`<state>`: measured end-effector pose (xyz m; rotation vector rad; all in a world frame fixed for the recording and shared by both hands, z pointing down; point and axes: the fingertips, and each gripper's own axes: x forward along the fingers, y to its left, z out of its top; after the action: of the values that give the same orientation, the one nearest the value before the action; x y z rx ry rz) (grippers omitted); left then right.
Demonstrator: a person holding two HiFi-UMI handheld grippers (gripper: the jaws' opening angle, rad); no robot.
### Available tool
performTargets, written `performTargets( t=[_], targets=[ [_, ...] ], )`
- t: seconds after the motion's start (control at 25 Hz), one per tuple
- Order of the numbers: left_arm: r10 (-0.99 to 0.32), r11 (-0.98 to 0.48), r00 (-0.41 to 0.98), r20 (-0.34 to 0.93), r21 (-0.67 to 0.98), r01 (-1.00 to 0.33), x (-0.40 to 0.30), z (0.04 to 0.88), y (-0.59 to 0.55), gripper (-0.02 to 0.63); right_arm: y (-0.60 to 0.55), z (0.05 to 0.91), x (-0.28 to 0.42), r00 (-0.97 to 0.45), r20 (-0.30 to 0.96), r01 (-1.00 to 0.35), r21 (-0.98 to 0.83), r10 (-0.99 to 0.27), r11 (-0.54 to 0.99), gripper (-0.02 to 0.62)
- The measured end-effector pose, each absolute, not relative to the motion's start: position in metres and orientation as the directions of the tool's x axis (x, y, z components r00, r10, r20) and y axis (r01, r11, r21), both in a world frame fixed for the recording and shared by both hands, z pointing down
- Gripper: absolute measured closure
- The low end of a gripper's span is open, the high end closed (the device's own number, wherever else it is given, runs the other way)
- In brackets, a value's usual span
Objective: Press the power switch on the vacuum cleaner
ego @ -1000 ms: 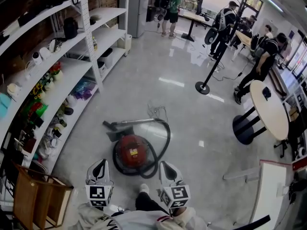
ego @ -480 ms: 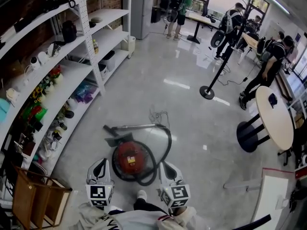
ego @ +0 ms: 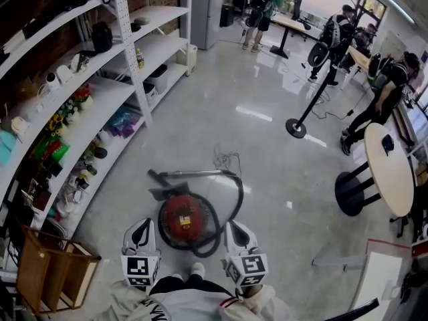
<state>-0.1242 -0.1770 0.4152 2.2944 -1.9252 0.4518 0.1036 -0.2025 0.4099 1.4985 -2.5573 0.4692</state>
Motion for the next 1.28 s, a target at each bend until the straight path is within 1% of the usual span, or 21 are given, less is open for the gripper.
performTargets(
  t=[0.48,0.68,1.28],
  targets=[
    [-0.926,-0.209,0.172,0.336,-0.075,-0.975,-0.124,0.433,-0.178,0.606,-0.205,0.427,0.094,-0.495,0.324,-0.869,-0.203,-0.806,0.452,0.595],
    [-0.913,-0.241,0.202,0.355,-0.067,-0.968,-0.124,0.442,-0.186,0.606,-0.210,0.434,0.086,-0.487,0.346,-0.873,-0.202,-0.801,0.444,0.595],
    [-0.860,-0.292,0.248,0.445,-0.031,-0.956,-0.120,0.500,-0.184,0.606,-0.211,0.476,0.077,-0.466,0.408,-0.885,-0.210,-0.785,0.416,0.595]
  ],
)
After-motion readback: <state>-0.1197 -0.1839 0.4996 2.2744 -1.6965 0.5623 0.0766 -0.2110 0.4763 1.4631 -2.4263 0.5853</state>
